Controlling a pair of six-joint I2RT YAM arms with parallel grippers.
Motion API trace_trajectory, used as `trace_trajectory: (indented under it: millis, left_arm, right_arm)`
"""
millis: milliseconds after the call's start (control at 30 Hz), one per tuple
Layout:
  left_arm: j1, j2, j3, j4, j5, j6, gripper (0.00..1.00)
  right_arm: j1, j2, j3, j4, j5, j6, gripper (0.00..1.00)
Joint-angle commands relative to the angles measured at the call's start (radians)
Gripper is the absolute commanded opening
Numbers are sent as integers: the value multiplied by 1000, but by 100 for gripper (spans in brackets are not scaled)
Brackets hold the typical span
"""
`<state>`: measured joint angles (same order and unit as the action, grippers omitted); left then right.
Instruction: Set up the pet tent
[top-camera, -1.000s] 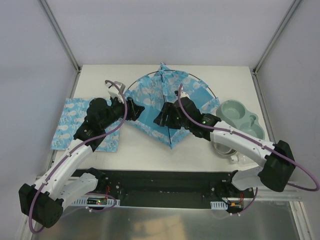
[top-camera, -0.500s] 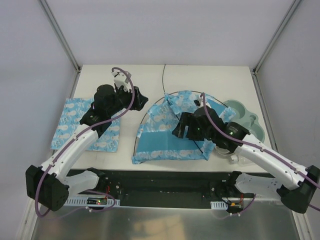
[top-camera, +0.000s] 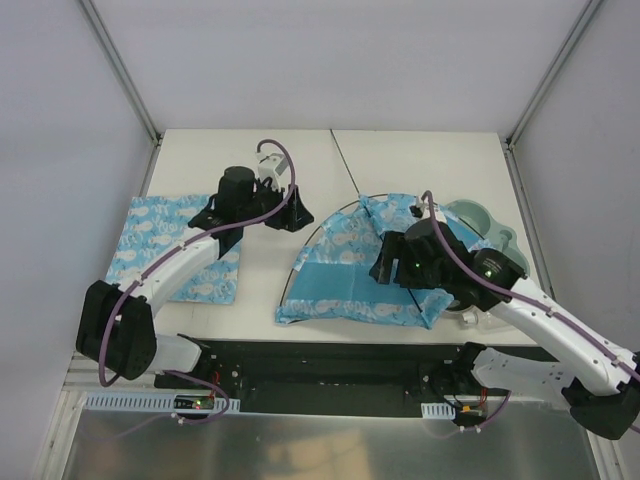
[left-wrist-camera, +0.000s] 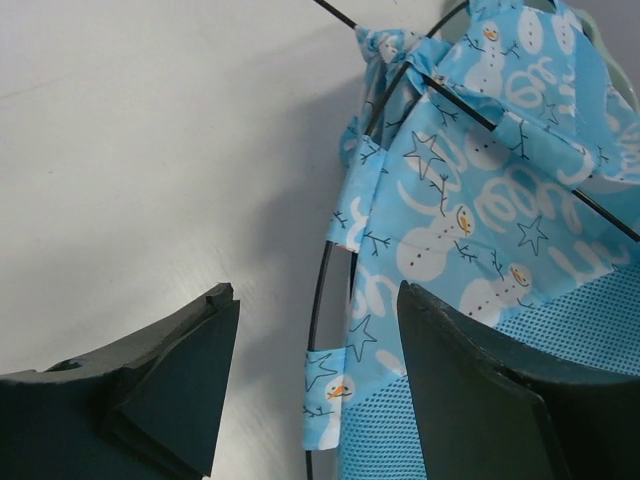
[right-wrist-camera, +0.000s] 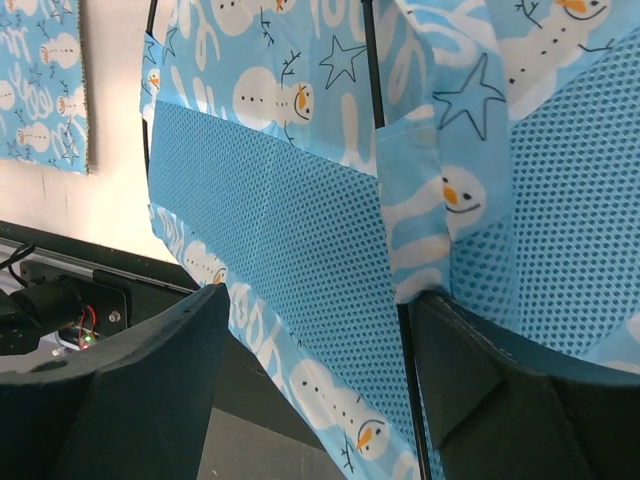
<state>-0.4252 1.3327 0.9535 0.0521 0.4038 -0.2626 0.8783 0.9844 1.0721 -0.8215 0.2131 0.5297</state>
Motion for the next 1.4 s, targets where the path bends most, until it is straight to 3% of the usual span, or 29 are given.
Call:
trace_trajectory:
  millis: [0,233,367,467,600,700,933,1100,1367]
  left_arm:
    - [0,52,-27,139,147,-107,66]
    - [0,229,51,189,190,-162,63]
    - [0,284,83,195,182,-162,61]
    - [0,275,80,193,161,-155,61]
    - [0,209,74,160,104,-121,61]
    - [2,142,61,112,43,-90,62]
    - [6,-68,2,-14,-111,-44,65]
    - [9,-191,-48,-46,-174,-29,68]
    - [16,-300,-61,-106,-224,23,70]
  right_arm:
    - [-5,-73,20,-39,11,-1,77]
    - [-4,-99,45,-102,-6,15,76]
    - [-5,-127,77,-107,87,-22,76]
    - [-6,-48,136,-73,159,-97,74]
    - [-10,117,239,10,249,-229,74]
    - [-51,262,322,68,232,-319,73]
    - [-124,539,471,67,192,-485,59]
    - [-154,646,503,35,180,-552,51]
    - [-185,746,519,-28,83,-596,48]
